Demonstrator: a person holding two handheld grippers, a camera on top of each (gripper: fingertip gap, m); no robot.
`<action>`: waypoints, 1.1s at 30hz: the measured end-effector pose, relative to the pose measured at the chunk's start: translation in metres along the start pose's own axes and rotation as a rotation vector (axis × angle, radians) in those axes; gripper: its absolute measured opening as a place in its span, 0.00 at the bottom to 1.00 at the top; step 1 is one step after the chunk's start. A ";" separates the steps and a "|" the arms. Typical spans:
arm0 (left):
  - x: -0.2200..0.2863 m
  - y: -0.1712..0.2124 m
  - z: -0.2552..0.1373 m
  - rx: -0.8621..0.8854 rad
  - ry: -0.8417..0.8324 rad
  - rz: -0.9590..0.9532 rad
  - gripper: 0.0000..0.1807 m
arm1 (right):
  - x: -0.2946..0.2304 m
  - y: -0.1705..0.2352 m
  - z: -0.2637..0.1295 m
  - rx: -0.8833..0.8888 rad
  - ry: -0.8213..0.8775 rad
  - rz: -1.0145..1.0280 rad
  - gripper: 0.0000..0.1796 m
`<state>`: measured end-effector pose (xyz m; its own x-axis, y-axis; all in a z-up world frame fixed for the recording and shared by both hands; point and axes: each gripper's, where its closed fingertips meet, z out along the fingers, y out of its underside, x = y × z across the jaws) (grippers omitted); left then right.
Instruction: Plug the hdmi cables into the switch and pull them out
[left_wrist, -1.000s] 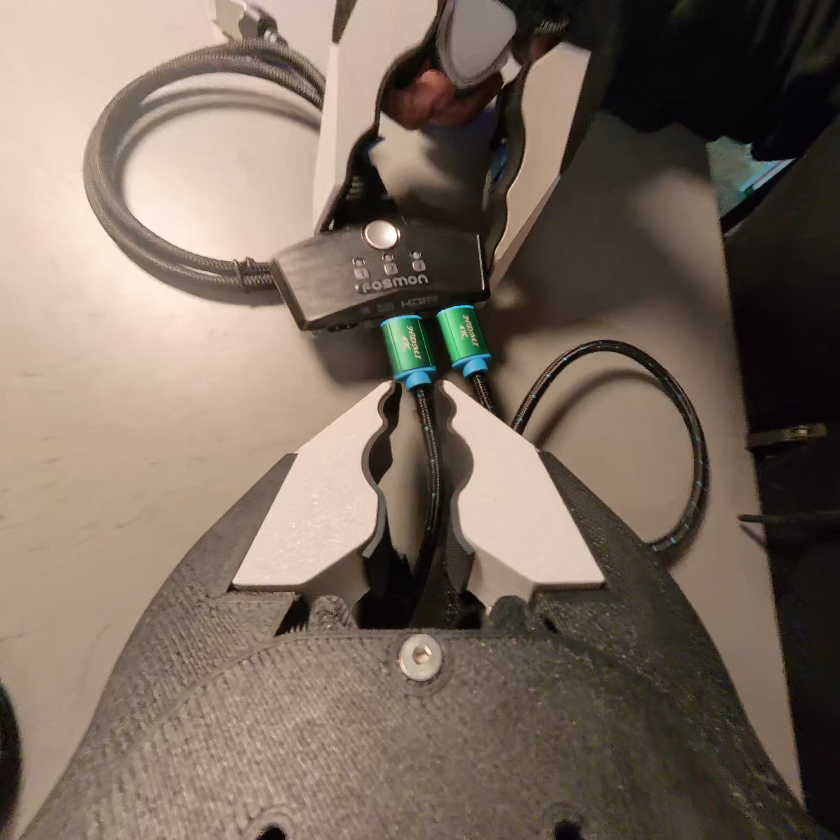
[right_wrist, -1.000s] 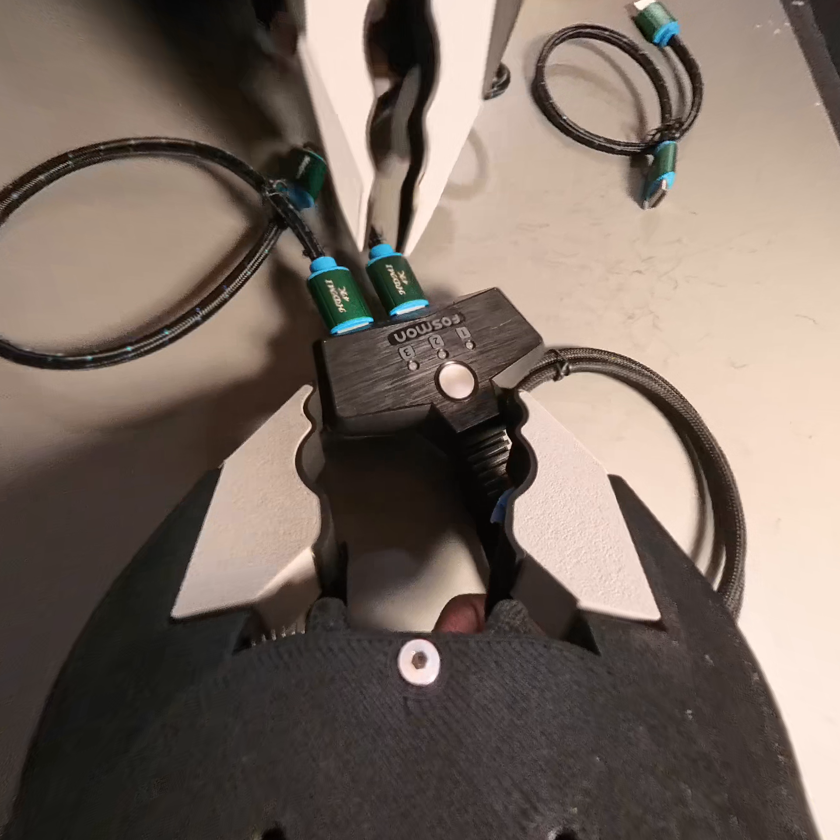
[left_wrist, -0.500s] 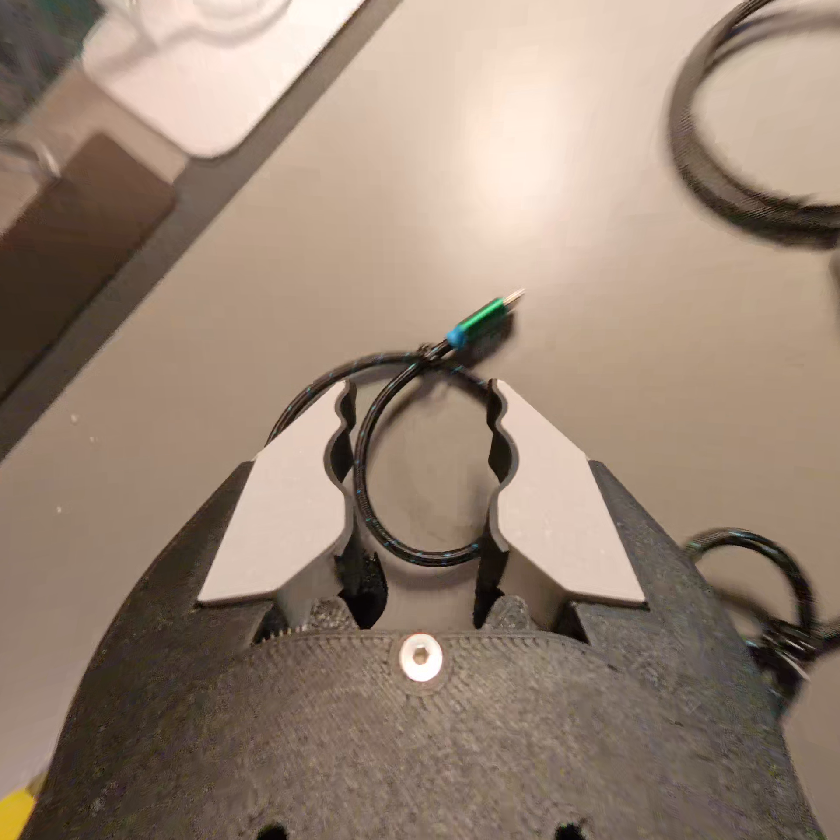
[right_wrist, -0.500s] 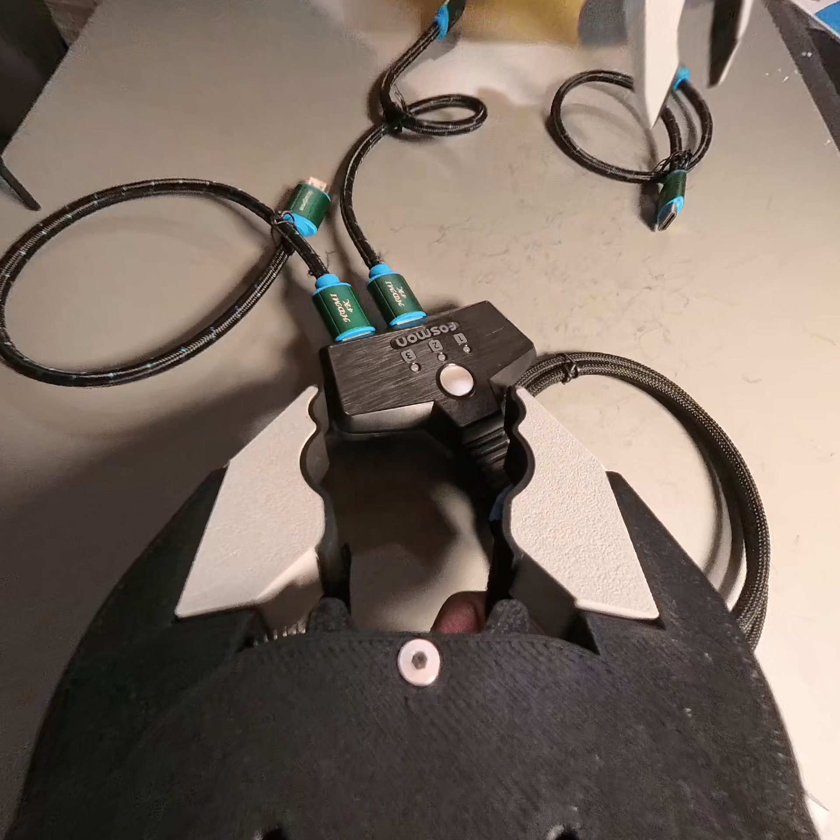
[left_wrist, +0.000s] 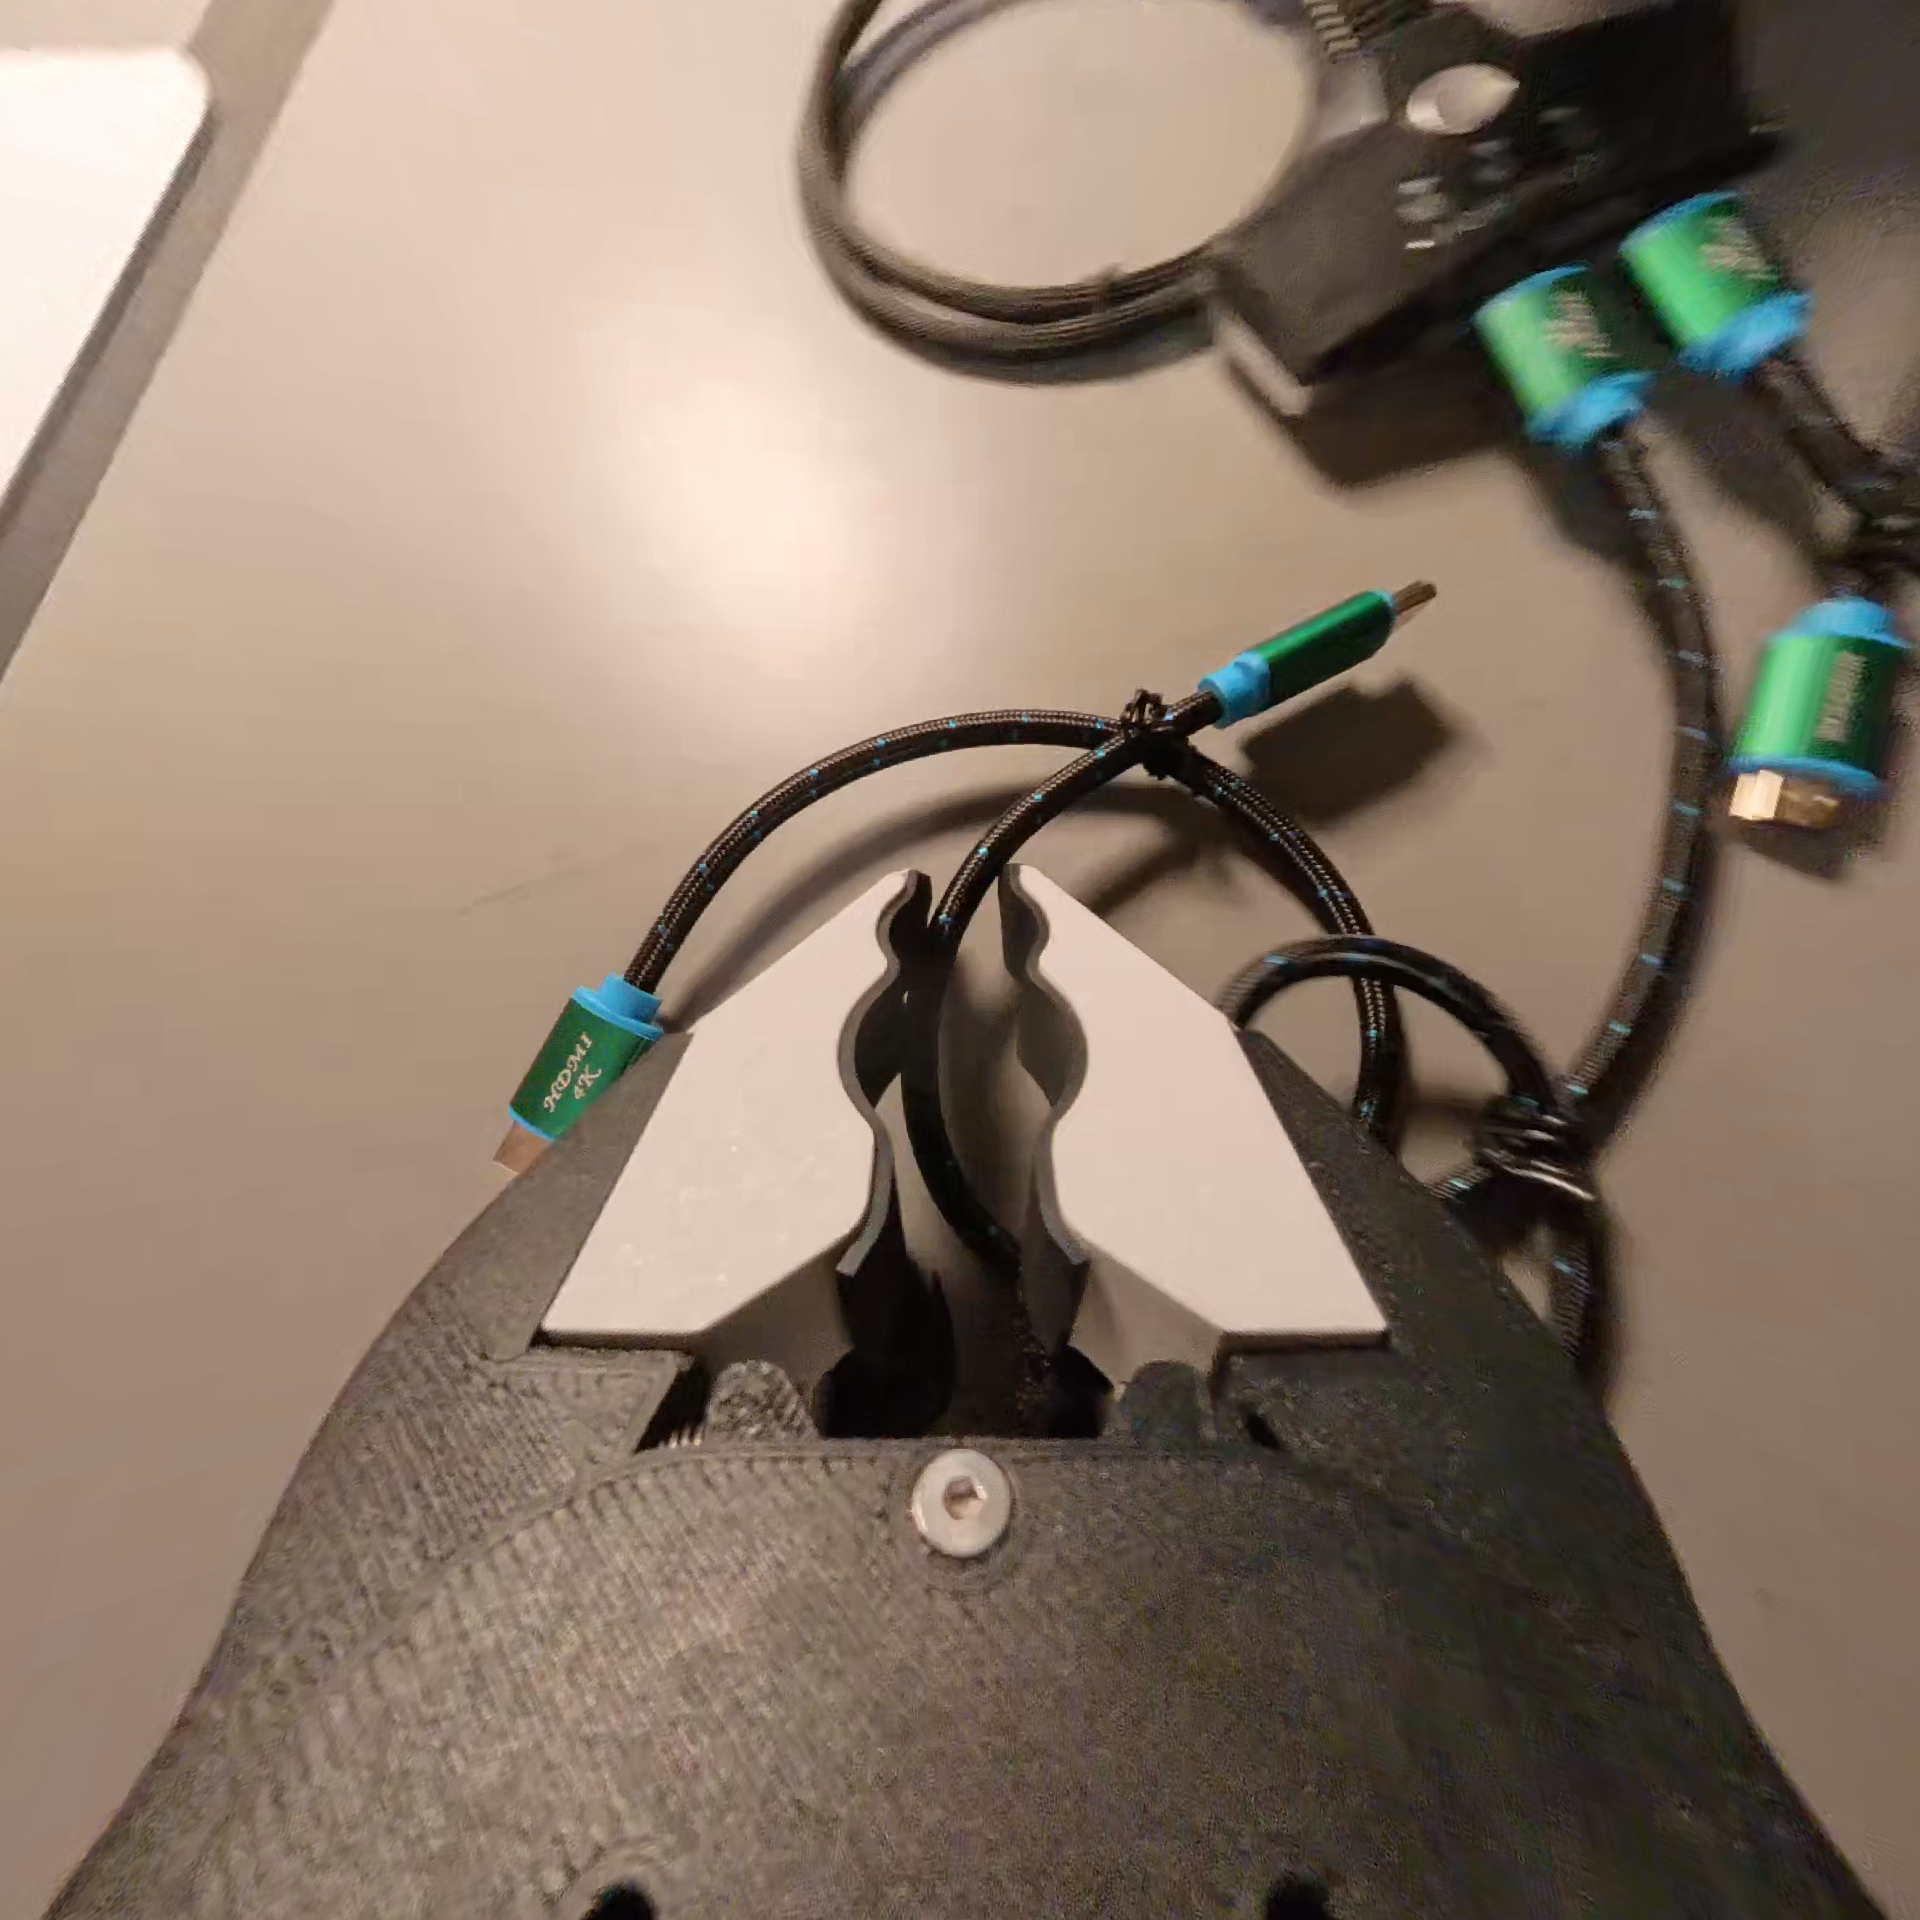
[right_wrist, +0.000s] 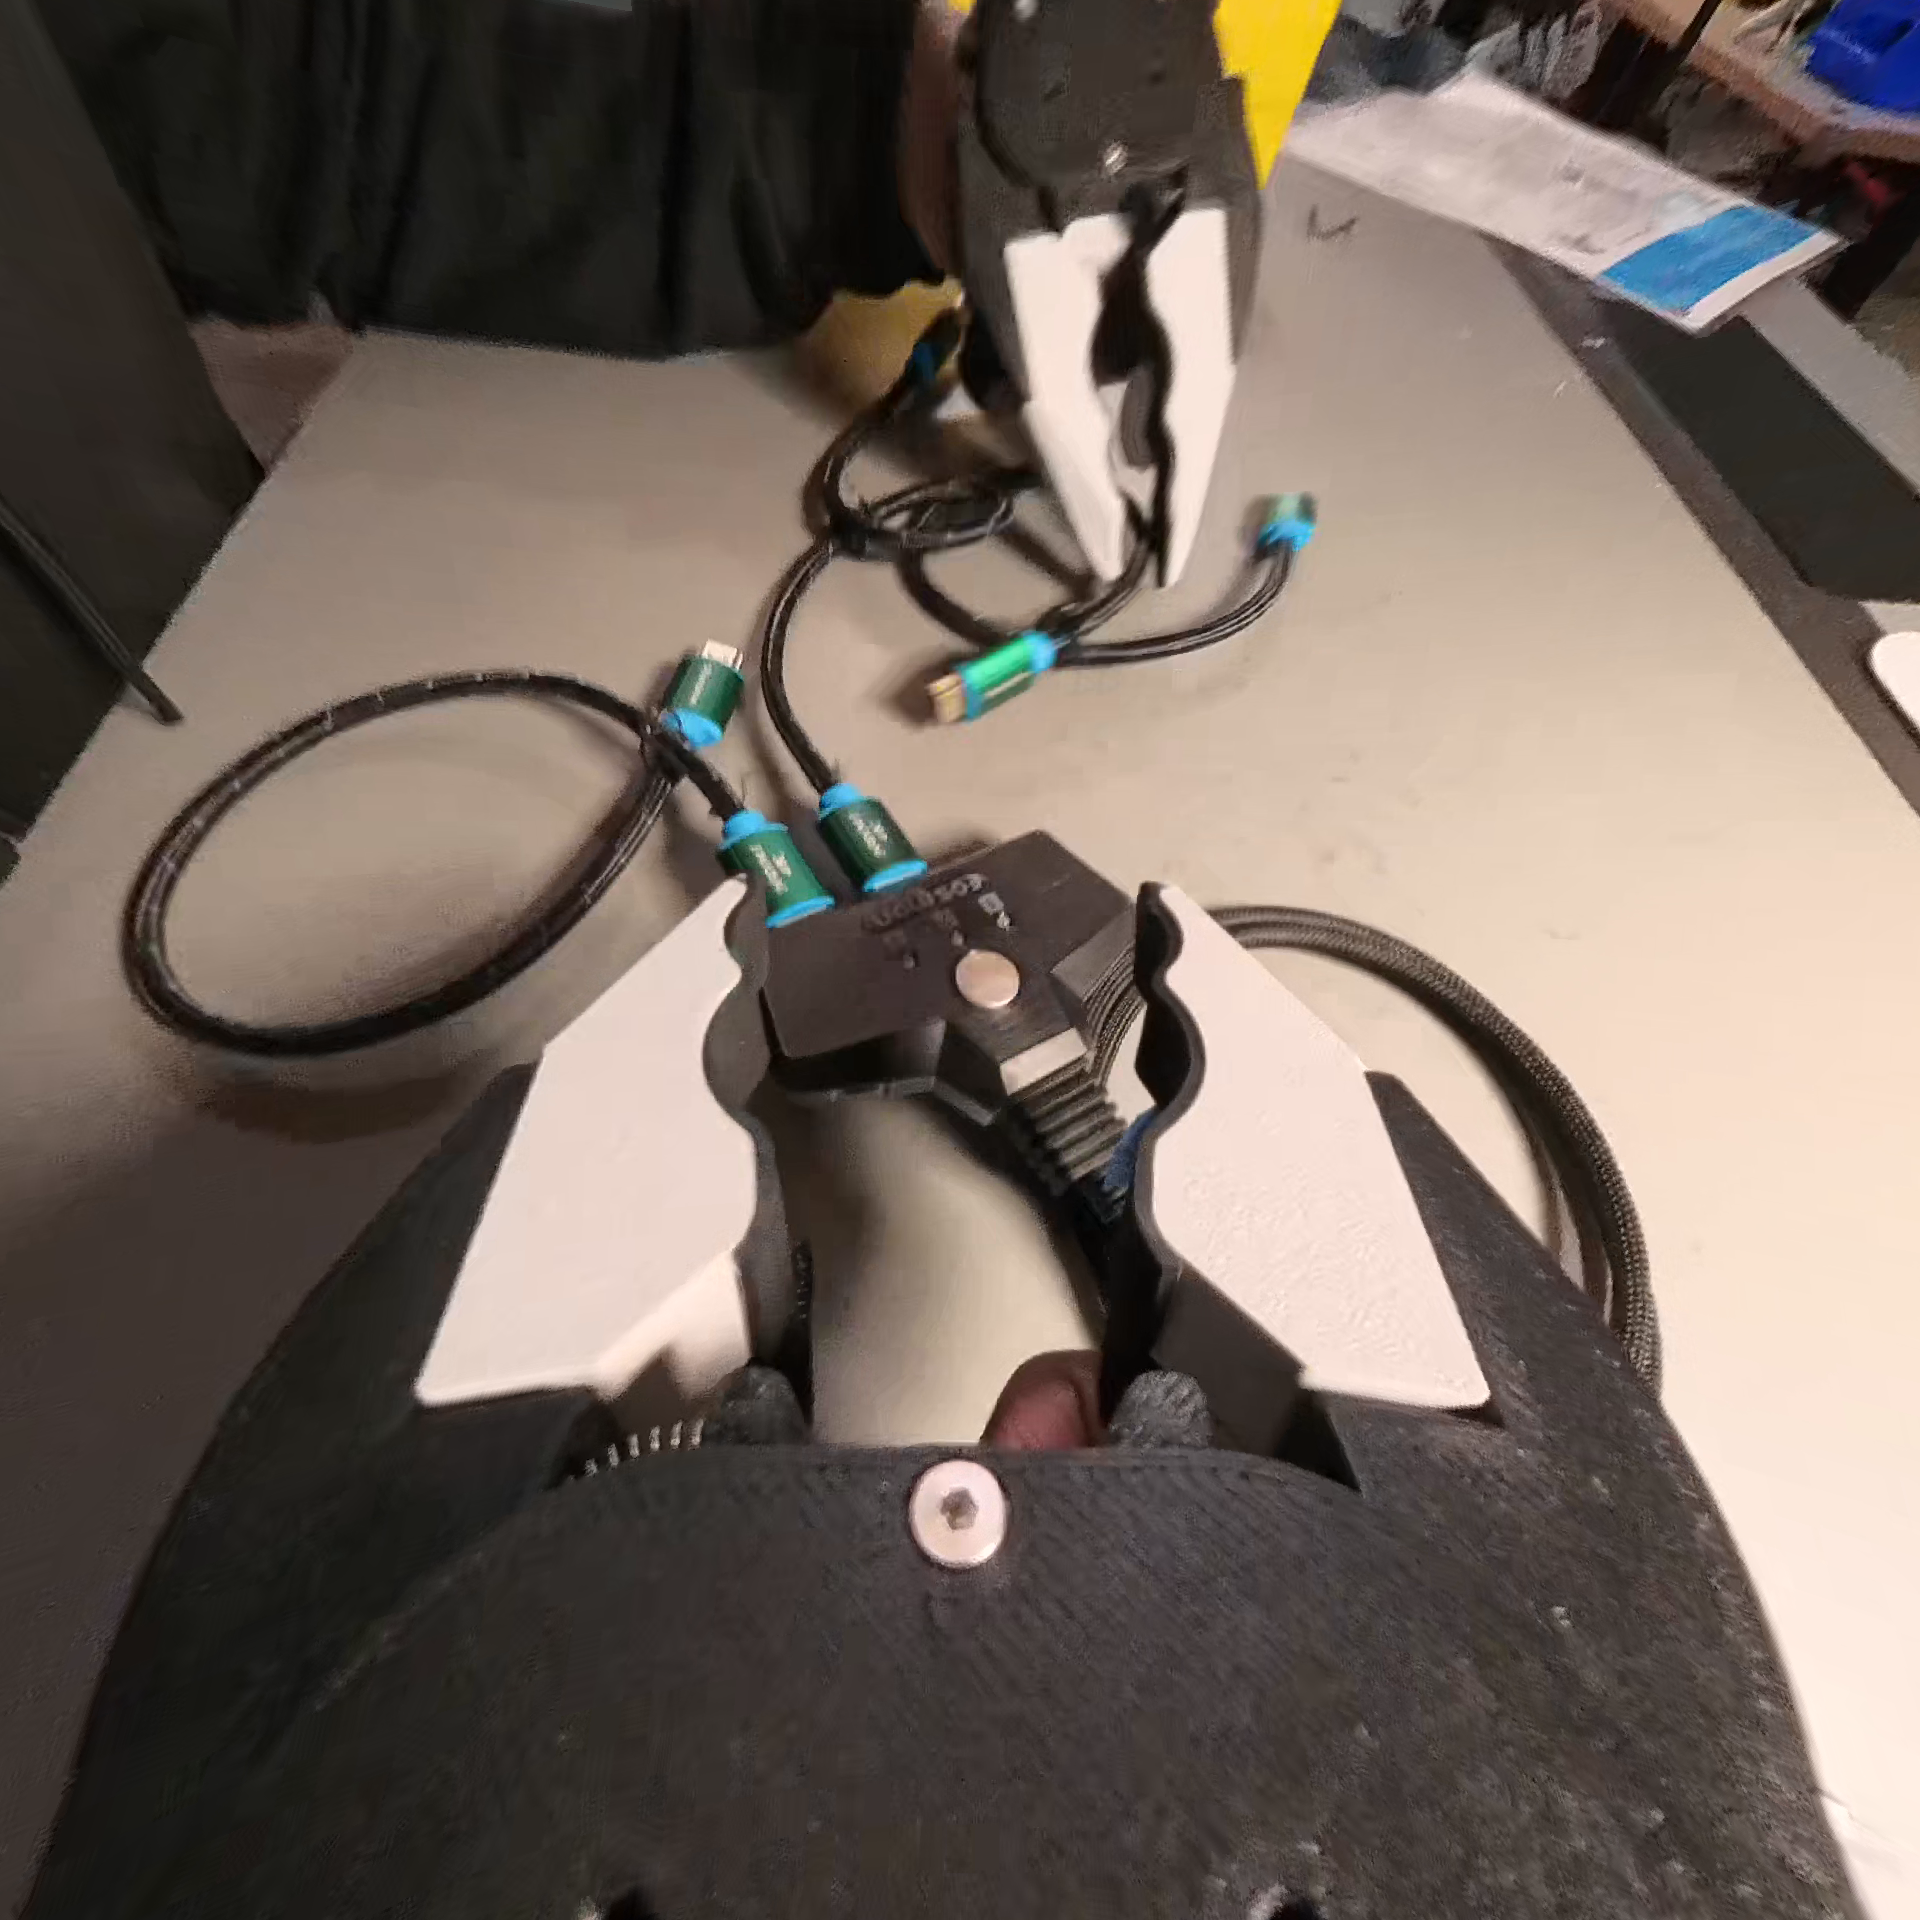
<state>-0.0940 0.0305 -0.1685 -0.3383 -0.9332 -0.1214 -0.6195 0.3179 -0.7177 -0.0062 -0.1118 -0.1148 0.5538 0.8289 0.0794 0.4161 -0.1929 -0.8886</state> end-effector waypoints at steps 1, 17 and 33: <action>0.006 -0.001 -0.002 0.004 0.022 0.015 0.08 | 0.003 -0.003 0.000 0.006 0.014 0.010 0.40; -0.067 0.035 -0.015 -0.032 -0.195 -0.331 0.22 | 0.017 -0.026 0.035 0.020 0.059 0.092 0.40; -0.019 -0.094 -0.049 0.352 -0.334 0.117 0.22 | 0.064 -0.086 0.085 -0.021 -0.085 0.322 0.05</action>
<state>-0.0644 0.0262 -0.0648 -0.1105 -0.9155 -0.3868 -0.2946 0.4019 -0.8670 -0.0682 0.0022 -0.0721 0.5977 0.7640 -0.2430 0.2449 -0.4626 -0.8521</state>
